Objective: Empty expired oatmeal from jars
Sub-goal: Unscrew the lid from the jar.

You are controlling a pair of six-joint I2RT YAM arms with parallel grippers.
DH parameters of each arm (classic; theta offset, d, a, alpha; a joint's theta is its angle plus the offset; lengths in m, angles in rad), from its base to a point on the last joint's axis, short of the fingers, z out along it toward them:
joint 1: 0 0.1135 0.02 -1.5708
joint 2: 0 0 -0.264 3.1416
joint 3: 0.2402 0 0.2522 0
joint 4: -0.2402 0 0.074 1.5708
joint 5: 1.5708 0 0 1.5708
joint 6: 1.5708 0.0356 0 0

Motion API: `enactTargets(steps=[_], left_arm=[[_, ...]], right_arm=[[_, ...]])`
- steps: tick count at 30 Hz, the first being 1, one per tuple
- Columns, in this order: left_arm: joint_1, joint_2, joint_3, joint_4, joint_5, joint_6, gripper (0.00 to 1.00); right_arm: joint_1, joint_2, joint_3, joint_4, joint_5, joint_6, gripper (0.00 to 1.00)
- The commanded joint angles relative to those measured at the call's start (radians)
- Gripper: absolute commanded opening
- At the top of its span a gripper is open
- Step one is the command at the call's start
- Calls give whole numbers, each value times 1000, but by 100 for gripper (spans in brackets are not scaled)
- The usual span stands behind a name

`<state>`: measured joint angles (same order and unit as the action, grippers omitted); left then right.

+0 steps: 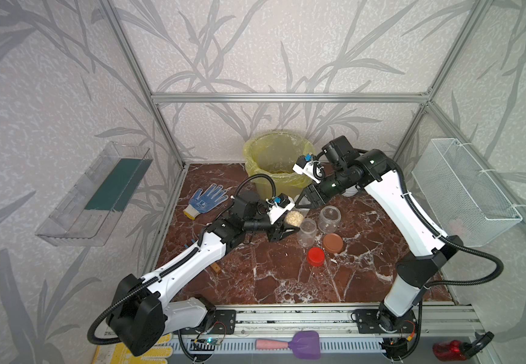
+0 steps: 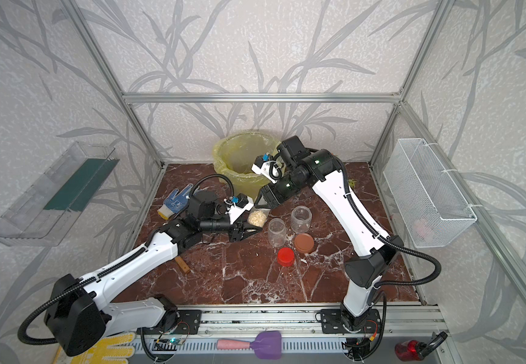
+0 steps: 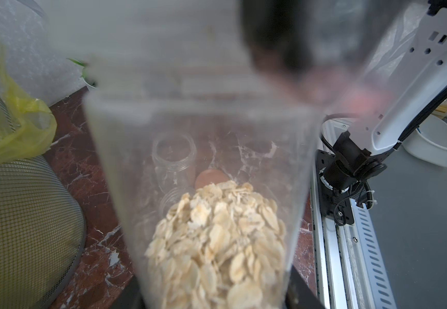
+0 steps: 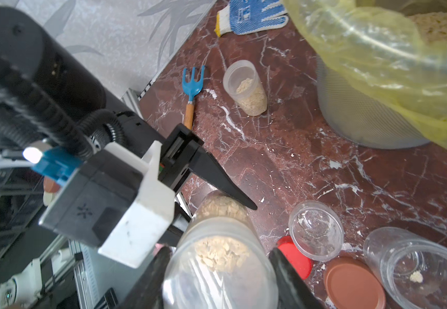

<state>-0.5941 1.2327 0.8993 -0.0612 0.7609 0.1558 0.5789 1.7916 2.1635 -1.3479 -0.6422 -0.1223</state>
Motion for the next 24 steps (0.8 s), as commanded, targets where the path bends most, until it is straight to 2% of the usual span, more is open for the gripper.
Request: enactTargets(steps=[1, 5, 8, 11, 14, 18, 21, 24], left_arm=[[-12, -8, -31, -92, 32, 13, 0], [-7, -38, -73, -82, -37, -13, 0], [-6, -64, -108, -72, -97, -36, 0], [-5, -80, -134, -50, -113, -64, 0], [-4, -93, -144, -47, -110, -85, 0], [-5, -112, -145, -48, -107, -96, 0], [-5, -114, -141, -50, -97, -102, 0], [-7, -113, -140, -50, -92, -107, 0]], right_arm=[[-6, 20, 111, -2, -258, -188, 29], [-13, 46, 182, -81, -201, -274, 25], [-22, 38, 191, -74, -124, -281, 23], [-34, 10, 176, -57, -106, -303, 23], [-35, -55, 90, 24, -33, -324, 19], [-36, -169, -62, 163, -30, -372, 21], [-36, -223, -138, 207, -69, -446, 21], [-37, -258, -191, 244, -72, -463, 21]])
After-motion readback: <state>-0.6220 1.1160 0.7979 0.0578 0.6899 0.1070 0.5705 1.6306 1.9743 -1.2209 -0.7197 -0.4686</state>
